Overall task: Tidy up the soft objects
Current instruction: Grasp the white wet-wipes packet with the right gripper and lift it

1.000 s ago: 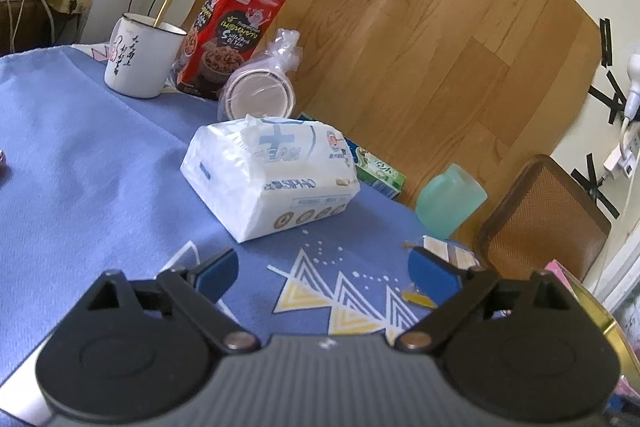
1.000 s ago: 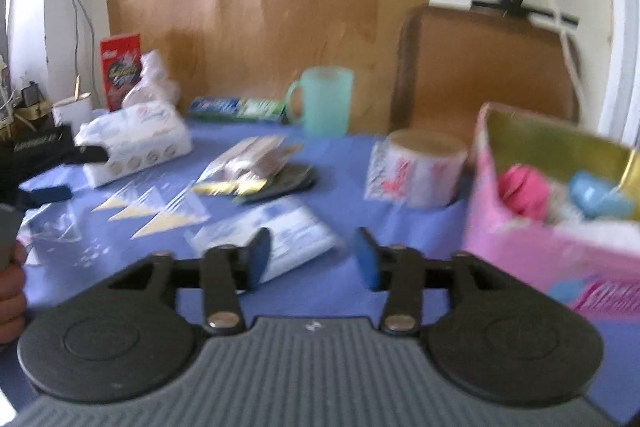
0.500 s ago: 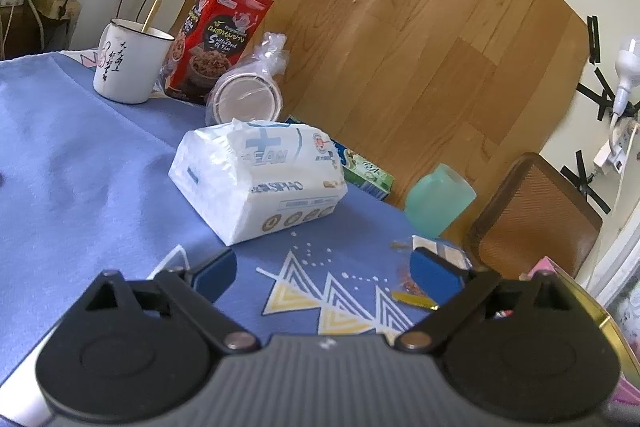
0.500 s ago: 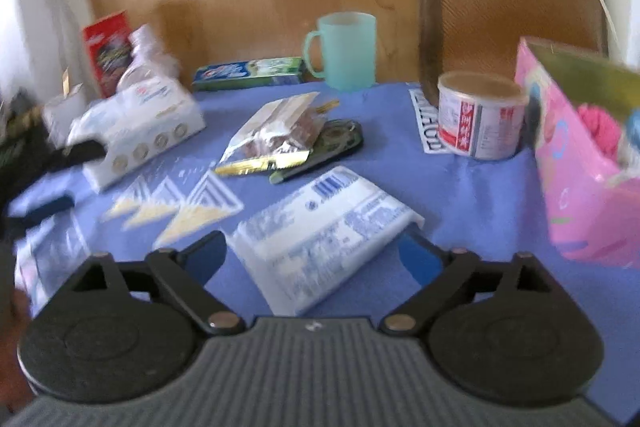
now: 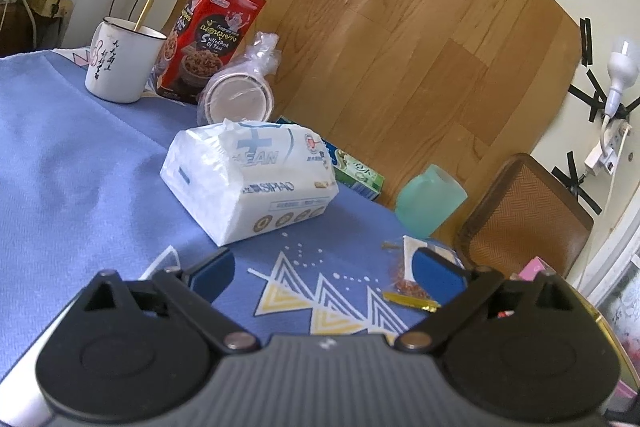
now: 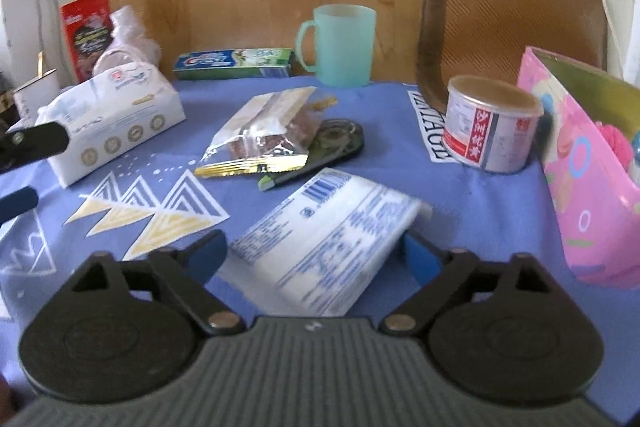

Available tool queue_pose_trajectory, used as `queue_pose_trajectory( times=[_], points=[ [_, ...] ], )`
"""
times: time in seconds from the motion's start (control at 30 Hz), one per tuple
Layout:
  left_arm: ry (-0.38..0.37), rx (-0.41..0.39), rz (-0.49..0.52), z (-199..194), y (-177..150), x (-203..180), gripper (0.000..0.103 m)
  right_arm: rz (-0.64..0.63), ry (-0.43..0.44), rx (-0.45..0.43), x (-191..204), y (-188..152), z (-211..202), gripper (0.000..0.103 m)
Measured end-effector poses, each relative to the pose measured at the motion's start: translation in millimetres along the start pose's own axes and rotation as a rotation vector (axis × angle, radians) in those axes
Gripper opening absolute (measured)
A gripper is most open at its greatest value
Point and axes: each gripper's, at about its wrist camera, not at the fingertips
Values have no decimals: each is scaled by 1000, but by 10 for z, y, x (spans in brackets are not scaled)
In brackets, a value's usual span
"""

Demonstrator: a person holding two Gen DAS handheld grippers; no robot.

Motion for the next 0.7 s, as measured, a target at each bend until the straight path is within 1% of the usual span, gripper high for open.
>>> queue_pose_trajectory(
  times=[0.07,0.13,0.17,0.27,0.33,0.43,0.47,0.5,0.57,0.63,0.7],
  points=[
    [2,1,0,3,3,0,99,3,18,-6,-52,-41,-53,82],
    [2,0,0,5,1,-3,100,18,34,-11,-124,-119,-125,81],
    [3,1,0,7,1,-4,100,8,28,-20,-139,-165,-176,81],
    [4,4,4,9,-1,-4,100,-64,-44,-48,-106,-279,-345,80],
    [7,4,7,10,-4,-10,100,-132,-126,-74,-86,-325,-433,80],
    [10,2,3,7,-8,-6,100,-324,-289,-126,11,-390,-522,80],
    [12,3,0,10,-5,-2,100,-390,-335,-139,52,-414,-528,80],
    [13,4,-4,10,-2,4,100,-448,-362,-146,79,-438,-526,80],
    [14,5,-10,12,5,13,100,-496,-360,-152,115,-462,-525,80],
    [15,6,-13,10,8,17,100,-504,-342,-163,146,-463,-539,80],
    [15,6,-11,9,9,14,100,-552,-358,-183,242,-481,-545,80]
  ],
)
Point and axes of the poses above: each gripper's, at about its wrist camera, not at the fingertips, and z roughly the way its jaws point, x to its left, y to its top, and after that the axes turned 12 degrees about -z, right-handed
